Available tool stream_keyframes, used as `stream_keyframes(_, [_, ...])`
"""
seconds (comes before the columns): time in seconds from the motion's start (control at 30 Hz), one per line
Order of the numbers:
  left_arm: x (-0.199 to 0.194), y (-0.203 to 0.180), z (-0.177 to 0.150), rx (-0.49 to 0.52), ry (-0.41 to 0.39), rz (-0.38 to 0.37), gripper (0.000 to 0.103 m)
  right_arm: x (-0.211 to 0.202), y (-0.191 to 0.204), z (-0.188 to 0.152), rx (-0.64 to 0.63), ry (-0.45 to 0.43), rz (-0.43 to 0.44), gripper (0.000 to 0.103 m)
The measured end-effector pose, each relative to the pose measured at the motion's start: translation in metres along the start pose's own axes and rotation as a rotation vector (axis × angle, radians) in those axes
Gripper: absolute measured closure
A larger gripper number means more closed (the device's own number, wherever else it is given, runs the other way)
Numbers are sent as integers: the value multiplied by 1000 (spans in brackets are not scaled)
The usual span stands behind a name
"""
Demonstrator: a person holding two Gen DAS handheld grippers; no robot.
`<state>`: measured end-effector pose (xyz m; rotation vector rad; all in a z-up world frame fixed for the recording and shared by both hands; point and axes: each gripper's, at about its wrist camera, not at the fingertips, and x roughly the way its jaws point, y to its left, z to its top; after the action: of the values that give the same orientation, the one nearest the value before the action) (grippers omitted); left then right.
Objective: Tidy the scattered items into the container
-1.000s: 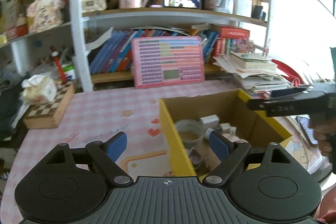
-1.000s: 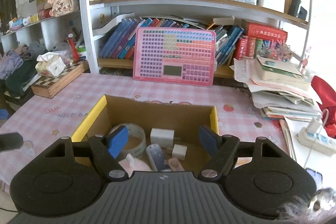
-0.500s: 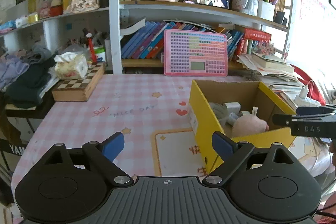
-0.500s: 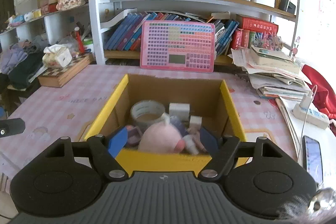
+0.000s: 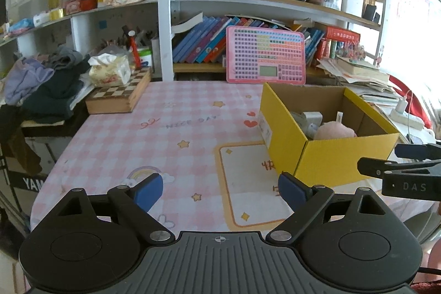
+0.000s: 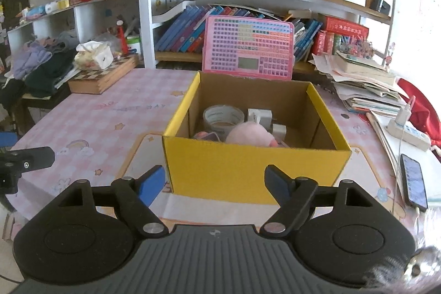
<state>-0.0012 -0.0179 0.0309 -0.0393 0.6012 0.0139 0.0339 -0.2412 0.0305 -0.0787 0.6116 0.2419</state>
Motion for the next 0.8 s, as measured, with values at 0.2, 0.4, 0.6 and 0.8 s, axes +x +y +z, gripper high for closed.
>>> stream_keyframes(0.2, [-6,4,-11,0,27,-26,10,-12,9,-12,14,9,-18,20])
stream_keyframes(0.4, [-14,7,-28,16,55,-11,2,-22,23,-26,-4,11,-20,14])
stream_keyframes(0.6, [-21,10,-35,30,78,-3,0,-28,31,-34,6,28,-17,10])
stream_keyframes(0.8, [-27,15,-37,21,80,2,0,-30,40,-39,-9,32,-15,4])
